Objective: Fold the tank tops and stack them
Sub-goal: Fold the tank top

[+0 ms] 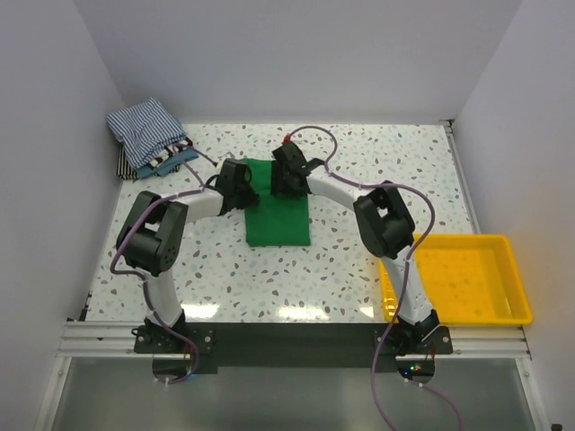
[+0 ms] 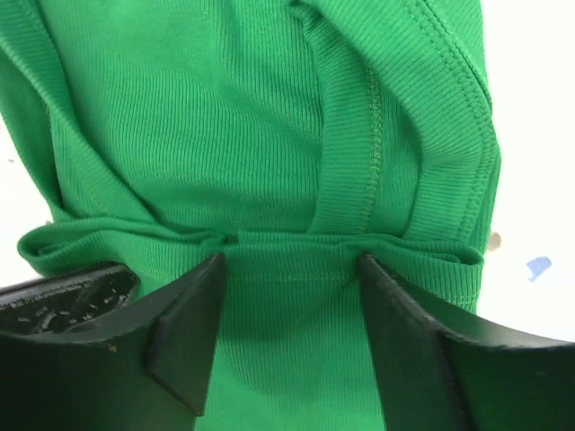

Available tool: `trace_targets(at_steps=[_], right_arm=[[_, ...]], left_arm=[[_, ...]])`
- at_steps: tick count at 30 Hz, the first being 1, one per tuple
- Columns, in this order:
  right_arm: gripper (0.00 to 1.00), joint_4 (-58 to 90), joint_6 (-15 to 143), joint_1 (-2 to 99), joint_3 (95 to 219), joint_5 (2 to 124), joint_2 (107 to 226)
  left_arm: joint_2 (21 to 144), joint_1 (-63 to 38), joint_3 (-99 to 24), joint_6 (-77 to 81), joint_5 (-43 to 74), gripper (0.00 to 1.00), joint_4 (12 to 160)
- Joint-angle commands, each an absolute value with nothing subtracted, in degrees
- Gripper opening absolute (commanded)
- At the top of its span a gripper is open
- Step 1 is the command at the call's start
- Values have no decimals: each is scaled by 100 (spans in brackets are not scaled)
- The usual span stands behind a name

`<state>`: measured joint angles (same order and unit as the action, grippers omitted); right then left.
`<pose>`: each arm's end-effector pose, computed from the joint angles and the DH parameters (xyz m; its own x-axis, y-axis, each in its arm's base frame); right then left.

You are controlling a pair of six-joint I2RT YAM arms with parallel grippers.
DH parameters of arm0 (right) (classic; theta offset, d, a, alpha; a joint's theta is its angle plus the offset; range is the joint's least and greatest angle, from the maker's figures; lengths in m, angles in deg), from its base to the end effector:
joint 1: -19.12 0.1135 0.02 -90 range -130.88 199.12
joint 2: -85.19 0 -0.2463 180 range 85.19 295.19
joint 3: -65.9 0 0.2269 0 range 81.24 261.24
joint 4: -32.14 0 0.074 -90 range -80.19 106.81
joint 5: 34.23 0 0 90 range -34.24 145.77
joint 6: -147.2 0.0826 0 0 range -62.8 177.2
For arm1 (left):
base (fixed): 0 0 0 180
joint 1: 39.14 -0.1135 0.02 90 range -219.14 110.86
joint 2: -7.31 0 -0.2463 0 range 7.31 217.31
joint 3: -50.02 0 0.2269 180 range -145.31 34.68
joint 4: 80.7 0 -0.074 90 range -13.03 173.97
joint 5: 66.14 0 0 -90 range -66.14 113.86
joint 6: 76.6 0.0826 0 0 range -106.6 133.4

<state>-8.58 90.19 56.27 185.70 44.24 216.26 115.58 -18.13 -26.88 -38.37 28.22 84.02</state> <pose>0.4083 0.2886 0.1328 -0.7955 0.0666 -0.6023 -0.0721 0.9765 0.2032 0.3741 -0.1369 0.1156 -0.6626 -0.5845 -0.4682 -0.3422 0.7924 -0.5050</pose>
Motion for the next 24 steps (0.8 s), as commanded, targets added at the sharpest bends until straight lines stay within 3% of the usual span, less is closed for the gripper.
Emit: trace_targets(at_steps=[1, 9, 17, 24], right_arm=[[67, -720, 8884, 5551, 18083, 4100, 20878], [75, -1095, 8690, 5551, 17854, 3784, 19744], [72, -676, 9437, 5559, 15290, 4397, 17979], [66, 335, 9982, 5551, 13741, 5461, 17431]], left_arm=[[11192, -1840, -2429, -3741, 2589, 22, 8660], [9944, -1840, -2201, -3617, 2685, 46, 8162], [8511, -1498, -630, -4074, 2702, 50, 7597], [7614, -1111, 743, -4566, 2264, 52, 8194]])
